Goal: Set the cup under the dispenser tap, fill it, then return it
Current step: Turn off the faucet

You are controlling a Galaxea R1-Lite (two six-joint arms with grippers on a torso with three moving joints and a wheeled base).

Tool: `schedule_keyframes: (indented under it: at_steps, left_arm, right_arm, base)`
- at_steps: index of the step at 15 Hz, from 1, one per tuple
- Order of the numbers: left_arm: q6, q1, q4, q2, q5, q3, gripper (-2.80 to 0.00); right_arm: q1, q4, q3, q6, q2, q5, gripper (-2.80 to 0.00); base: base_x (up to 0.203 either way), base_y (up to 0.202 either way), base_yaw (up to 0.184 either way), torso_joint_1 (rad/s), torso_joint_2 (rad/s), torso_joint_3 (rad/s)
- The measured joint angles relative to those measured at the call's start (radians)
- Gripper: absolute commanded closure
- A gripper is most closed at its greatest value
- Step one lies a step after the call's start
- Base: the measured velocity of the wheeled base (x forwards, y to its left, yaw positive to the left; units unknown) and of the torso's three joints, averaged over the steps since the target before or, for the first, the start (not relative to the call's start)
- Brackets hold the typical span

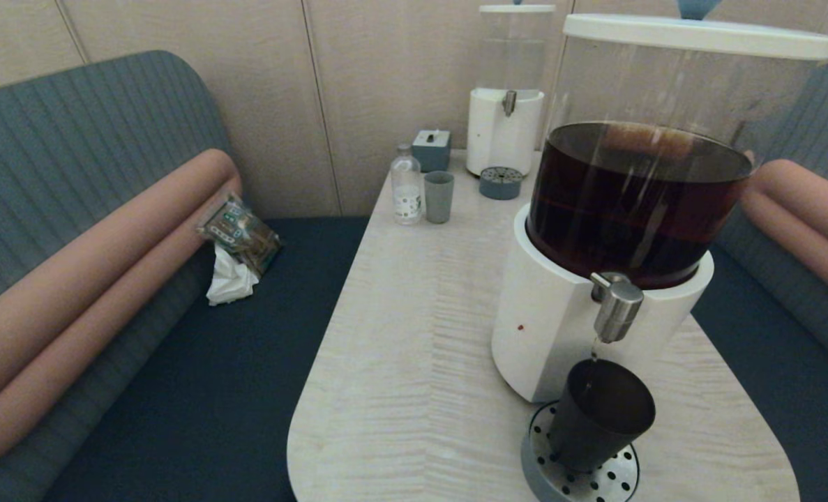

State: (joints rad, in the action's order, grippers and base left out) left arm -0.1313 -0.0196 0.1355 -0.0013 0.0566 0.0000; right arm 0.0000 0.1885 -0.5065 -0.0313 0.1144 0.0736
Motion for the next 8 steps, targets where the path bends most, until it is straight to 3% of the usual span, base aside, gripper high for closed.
schedule_keyframes:
  at_steps: [5,8]
  left_arm:
    - [-0.001,0.000,0.000,0.000,0.000,0.000,0.00]
    - [-0.001,0.000,0.000,0.000,0.000,0.000,0.00]
  right_arm:
    - [0.000,-0.032,0.107,-0.025,-0.089,-0.026,0.00]
    - [0.000,-0.126,0.229,-0.043,-0.110,-0.050,0.00]
  base:
    - [0.000,0.000,0.000,0.000,0.00,0.000]
    - [0.000,0.000,0.000,0.000,0.00,0.000]
